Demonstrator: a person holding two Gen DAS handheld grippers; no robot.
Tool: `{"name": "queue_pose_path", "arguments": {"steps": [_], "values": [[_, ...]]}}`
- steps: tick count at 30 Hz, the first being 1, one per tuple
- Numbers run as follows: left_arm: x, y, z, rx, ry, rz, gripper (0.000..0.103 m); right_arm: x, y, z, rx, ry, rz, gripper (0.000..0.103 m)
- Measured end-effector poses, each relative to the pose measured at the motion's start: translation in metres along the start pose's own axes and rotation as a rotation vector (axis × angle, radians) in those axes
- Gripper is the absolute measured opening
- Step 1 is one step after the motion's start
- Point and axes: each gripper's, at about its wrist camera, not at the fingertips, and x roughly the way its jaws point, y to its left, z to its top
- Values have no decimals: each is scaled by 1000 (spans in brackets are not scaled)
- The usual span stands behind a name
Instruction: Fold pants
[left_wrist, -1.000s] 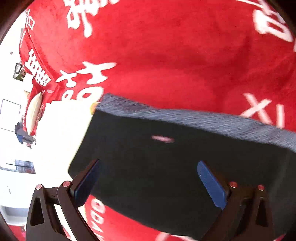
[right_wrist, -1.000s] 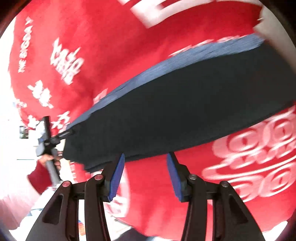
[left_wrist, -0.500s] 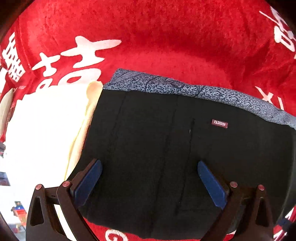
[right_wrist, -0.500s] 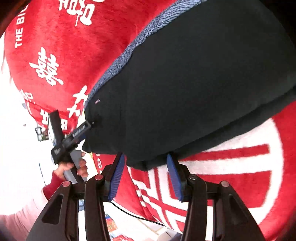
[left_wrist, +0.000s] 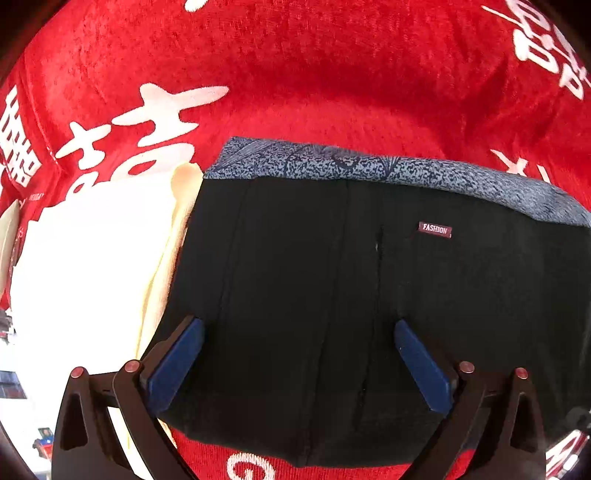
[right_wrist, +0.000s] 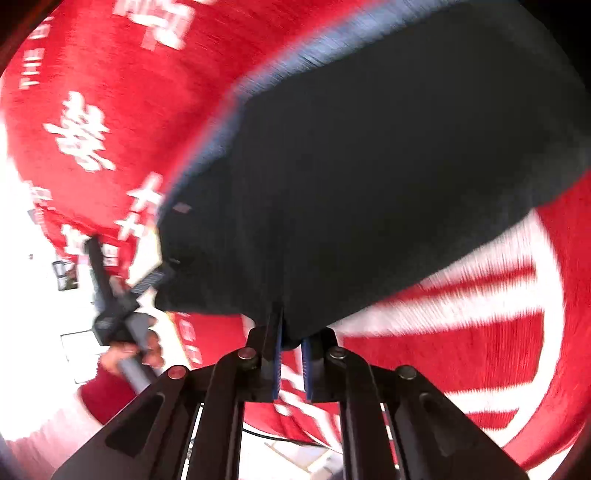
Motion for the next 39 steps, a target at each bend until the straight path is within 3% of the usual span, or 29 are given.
{"name": "queue_pose_path", "arguments": {"steps": [3, 5, 6, 10, 14, 17, 20, 22, 23, 25, 27, 30, 31, 34, 38, 39], "values": [[-3, -1, -1, 1, 8, 8, 103, 5, -9, -3, 9, -5, 23, 11], [-8, -2, 1, -1, 33, 15, 103, -2, -6, -1, -14, 20, 3, 21], [-14, -4, 3, -5, 44, 23, 103, -8, -5, -1, -31, 36, -33, 34], [-38, -17, 21, 21, -32, -29, 103, -57, 2, 7, -139, -22, -40, 35], [-26, -42, 52, 72, -72, 19, 103, -71, 21, 57, -225, -109, -100, 35], [2, -38, 72, 20, -55, 122, 103, -45, 38, 104, -269, -120, -118, 35], [21, -19, 73, -35, -33, 149, 103, -5, 46, 142, -306, -88, -167, 35], [25, -9, 71, -60, -43, 104, 103, 13, 43, 163, -321, -119, -232, 5], [25, -7, 71, -58, -46, 102, 103, 12, 42, 171, -329, -158, -271, 0], [25, -6, 69, -50, -51, 99, 103, 7, 34, 188, -290, -206, -312, 0], [25, -6, 70, -48, -46, 100, 103, -3, 20, 198, -212, -211, -296, 0], [14, -13, 70, -48, -25, 144, 103, -30, 16, 189, -210, -217, -343, 7], [7, -19, 69, -31, -25, 150, 103, -40, 14, 183, -212, -218, -344, 14], [-25, -48, 57, 60, -75, 80, 103, -78, -4, 152, -214, -251, -364, 34], [-46, -121, 25, 190, -92, -53, 103, -90, -48, 121, -159, -238, -445, 39], [-45, -136, 17, 216, -81, -70, 103, -92, -60, 116, -132, -243, -412, 39]]}}
